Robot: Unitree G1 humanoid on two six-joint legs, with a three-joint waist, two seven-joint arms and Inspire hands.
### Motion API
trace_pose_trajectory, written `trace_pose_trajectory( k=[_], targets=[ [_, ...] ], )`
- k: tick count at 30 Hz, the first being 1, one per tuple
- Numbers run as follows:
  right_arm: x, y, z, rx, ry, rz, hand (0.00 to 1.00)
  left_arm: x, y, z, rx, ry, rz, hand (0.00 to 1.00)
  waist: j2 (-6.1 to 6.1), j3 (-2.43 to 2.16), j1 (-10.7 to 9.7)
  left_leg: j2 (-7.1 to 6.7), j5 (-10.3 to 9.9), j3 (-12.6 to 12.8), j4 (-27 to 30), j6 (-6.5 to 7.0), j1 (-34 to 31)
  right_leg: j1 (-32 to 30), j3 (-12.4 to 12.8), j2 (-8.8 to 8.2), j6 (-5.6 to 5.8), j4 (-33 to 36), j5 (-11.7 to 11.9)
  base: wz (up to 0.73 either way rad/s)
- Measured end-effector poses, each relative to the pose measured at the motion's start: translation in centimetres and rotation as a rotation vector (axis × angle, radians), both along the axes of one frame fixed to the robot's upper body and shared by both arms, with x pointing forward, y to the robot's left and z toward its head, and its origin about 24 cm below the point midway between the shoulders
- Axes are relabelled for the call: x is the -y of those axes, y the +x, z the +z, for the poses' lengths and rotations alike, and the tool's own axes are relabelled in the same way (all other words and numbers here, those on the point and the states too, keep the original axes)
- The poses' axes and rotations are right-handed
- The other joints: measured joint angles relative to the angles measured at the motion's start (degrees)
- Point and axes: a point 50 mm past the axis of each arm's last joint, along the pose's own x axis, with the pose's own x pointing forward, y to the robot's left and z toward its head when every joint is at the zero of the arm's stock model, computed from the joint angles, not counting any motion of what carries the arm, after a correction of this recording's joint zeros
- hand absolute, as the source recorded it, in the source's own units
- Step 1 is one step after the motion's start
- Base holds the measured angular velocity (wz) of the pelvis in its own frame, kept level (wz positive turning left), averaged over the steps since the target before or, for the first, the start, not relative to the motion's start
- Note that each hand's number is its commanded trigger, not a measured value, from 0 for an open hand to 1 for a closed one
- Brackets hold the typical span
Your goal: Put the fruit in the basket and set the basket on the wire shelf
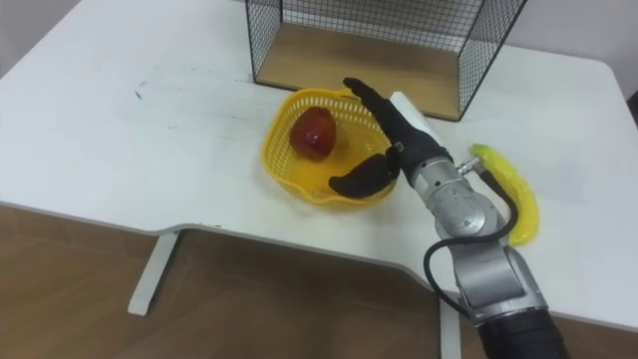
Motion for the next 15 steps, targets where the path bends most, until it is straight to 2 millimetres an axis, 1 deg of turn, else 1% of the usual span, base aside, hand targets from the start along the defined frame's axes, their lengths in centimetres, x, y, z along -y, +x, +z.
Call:
trace_pose_trajectory(
  k=[4,7,12,15],
  targets=[
    [0.0,0.0,0.1,0.006,0.063,-0.013,0.0,0.0,-0.1,-0.1,-0.002,0.002,0.001,0.0,0.06,0.0,0.0,0.02,0.0,0.0,0.13,0.0,0.06,0.19,-0.54,-0.02,0.0,0.0,0.0,0.0],
    [-0.2,0.0,1.0,0.049,0.091,-0.018,0.0,0.0,-0.2,-0.1,-0.004,0.003,0.003,0.0,0.15,0.06,-0.12,0.03,0.01,-0.01,0.15,0.02,0.04,0.19,-0.67,-0.04,0.0,0.0,0.0,0.0],
    [-0.3,-0.1,3.3,0.163,0.134,-0.02,0.0,0.0,-0.2,-0.1,-0.002,0.007,0.003,0.0,0.14,0.06,-0.68,0.02,0.01,-0.31,0.27,0.02,-0.04,0.18,-1.05,-0.05,0.0,0.0,0.0,0.01],
    [-0.3,-0.3,4.9,0.233,0.188,-0.028,0.0,-0.1,-0.6,-0.1,-0.005,0.009,0.009,0.0,0.24,0.12,-1.26,0.04,0.01,-0.14,0.19,0.02,0.01,0.19,-1.03,-0.07,0.0,-0.03,0.0,-0.01]
  ],
)
